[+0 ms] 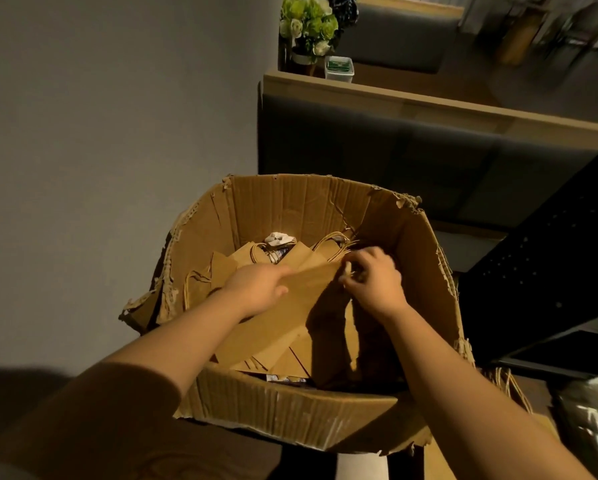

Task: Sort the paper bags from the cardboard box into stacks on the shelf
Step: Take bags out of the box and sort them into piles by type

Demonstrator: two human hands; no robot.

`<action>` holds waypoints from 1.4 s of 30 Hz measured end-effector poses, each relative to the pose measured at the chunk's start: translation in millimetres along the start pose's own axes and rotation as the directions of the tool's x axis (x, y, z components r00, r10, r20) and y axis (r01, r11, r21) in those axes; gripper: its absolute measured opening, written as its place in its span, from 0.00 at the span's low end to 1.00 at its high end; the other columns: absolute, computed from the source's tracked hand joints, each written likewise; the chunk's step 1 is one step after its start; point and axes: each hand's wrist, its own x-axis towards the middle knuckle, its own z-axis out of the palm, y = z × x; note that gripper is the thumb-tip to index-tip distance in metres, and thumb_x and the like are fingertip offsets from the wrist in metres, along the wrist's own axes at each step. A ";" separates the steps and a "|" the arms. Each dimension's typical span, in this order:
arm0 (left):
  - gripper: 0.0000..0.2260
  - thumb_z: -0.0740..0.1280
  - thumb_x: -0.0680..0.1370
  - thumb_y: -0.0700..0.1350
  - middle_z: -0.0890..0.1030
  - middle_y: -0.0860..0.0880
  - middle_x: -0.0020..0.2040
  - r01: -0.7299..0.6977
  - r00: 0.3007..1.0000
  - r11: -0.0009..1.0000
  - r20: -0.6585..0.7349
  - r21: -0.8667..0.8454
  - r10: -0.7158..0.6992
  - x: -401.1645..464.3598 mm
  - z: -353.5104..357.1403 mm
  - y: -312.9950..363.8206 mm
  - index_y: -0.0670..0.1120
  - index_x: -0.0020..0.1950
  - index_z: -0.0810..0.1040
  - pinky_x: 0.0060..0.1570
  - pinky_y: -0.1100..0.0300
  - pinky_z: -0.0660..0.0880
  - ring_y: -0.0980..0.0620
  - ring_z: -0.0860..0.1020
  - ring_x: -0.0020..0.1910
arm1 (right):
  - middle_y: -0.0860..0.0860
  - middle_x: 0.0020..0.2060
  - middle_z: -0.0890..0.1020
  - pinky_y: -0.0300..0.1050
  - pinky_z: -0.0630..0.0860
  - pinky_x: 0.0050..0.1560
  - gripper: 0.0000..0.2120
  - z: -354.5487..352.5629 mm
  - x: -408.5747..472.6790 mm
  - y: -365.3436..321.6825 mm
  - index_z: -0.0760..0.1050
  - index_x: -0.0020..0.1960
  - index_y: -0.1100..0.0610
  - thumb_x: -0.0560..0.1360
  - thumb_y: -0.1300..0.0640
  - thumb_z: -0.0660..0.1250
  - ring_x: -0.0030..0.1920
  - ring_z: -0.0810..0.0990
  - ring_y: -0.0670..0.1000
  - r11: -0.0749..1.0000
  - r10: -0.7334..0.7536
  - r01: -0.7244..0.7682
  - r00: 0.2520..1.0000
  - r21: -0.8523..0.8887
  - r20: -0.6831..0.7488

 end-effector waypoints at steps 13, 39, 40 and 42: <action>0.21 0.69 0.77 0.48 0.77 0.51 0.61 0.212 0.915 0.376 0.048 -0.902 -0.401 13.8 -16.1 9.1 0.53 0.69 0.69 0.61 0.41 0.74 0.47 0.76 0.61 | 0.54 0.55 0.79 0.48 0.81 0.49 0.15 18.3 -15.1 -32.6 0.69 0.61 0.53 0.78 0.51 0.67 0.53 0.81 0.54 0.754 0.042 -0.397 0.824 0.523 0.565; 0.18 0.60 0.81 0.42 0.78 0.48 0.57 0.350 0.852 0.796 -0.185 -0.494 -0.490 9.1 -6.3 -30.1 0.54 0.70 0.65 0.41 0.52 0.77 0.45 0.78 0.47 | 0.59 0.63 0.72 0.53 0.72 0.58 0.20 43.2 13.7 -31.9 0.67 0.67 0.60 0.77 0.59 0.66 0.61 0.73 0.58 0.019 0.676 -0.828 0.424 0.561 0.603; 0.18 0.60 0.81 0.42 0.78 0.48 0.57 0.345 0.854 0.795 -0.185 -0.499 -0.487 9.7 -5.8 -29.9 0.55 0.70 0.65 0.42 0.51 0.78 0.45 0.78 0.47 | 0.58 0.61 0.74 0.52 0.73 0.56 0.18 45.2 14.3 -31.8 0.68 0.64 0.60 0.76 0.58 0.66 0.59 0.74 0.56 -0.022 0.689 -0.812 0.411 0.584 0.597; 0.17 0.60 0.81 0.42 0.78 0.49 0.56 0.342 0.857 0.792 -0.178 -0.506 -0.483 10.3 -4.4 -30.3 0.55 0.69 0.66 0.43 0.50 0.78 0.45 0.78 0.47 | 0.55 0.55 0.75 0.49 0.72 0.50 0.16 50.7 15.2 -30.8 0.71 0.62 0.60 0.76 0.58 0.67 0.53 0.74 0.53 -0.056 0.692 -0.760 0.439 0.648 0.574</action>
